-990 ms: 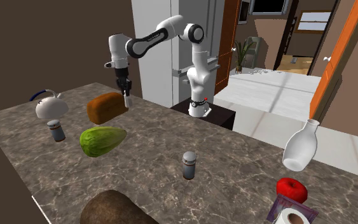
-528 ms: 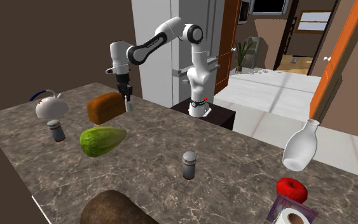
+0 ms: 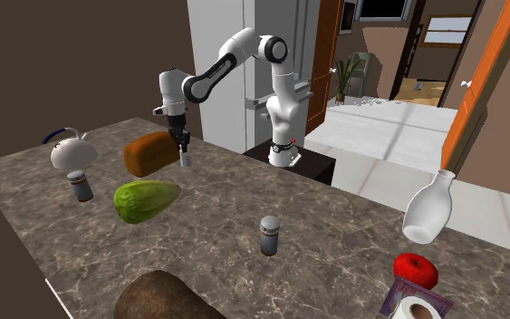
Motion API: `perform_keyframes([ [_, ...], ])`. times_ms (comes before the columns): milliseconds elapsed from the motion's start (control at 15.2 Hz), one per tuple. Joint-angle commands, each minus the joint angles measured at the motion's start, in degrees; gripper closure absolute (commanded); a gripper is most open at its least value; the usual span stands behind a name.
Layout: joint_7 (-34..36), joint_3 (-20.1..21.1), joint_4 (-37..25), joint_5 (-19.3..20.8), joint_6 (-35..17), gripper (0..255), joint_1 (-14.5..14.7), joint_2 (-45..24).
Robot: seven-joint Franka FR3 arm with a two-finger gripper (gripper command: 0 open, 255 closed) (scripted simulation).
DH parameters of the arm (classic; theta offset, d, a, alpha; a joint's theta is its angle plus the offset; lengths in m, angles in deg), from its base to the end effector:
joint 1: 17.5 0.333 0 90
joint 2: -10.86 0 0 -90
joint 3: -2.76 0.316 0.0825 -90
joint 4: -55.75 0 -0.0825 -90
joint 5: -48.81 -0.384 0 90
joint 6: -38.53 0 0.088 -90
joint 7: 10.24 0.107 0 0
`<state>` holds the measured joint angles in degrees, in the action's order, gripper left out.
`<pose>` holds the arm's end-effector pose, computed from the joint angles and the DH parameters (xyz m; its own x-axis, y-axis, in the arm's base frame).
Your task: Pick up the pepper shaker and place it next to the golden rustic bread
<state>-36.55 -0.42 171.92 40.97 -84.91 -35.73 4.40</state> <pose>0.5377 -0.2042 0.3948 0.9983 0.0086 0.0575 0.0139 -0.9956 -0.0928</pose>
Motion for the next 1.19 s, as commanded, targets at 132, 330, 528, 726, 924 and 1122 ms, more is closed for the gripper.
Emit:
perform_keyframes([
  [132, -0.5, 0.1, 1.4, -0.4, -2.9, 255, 0.0, -1.5],
  [330, -0.6, 0.1, 1.7, -0.5, -3.6, 255, 0.0, -1.9],
  [528, -0.6, 0.1, 1.7, -0.5, -3.6, 255, 0.0, -1.9],
  [726, -0.6, 0.1, 1.7, -0.5, -3.6, 0, 0.0, -1.9],
  [924, -0.6, 0.1, 1.7, -0.5, -3.6, 0, 0.0, -1.9],
  [1122, -0.4, 0.0, 0.9, -0.3, -1.8, 0, -0.1, -0.9],
])
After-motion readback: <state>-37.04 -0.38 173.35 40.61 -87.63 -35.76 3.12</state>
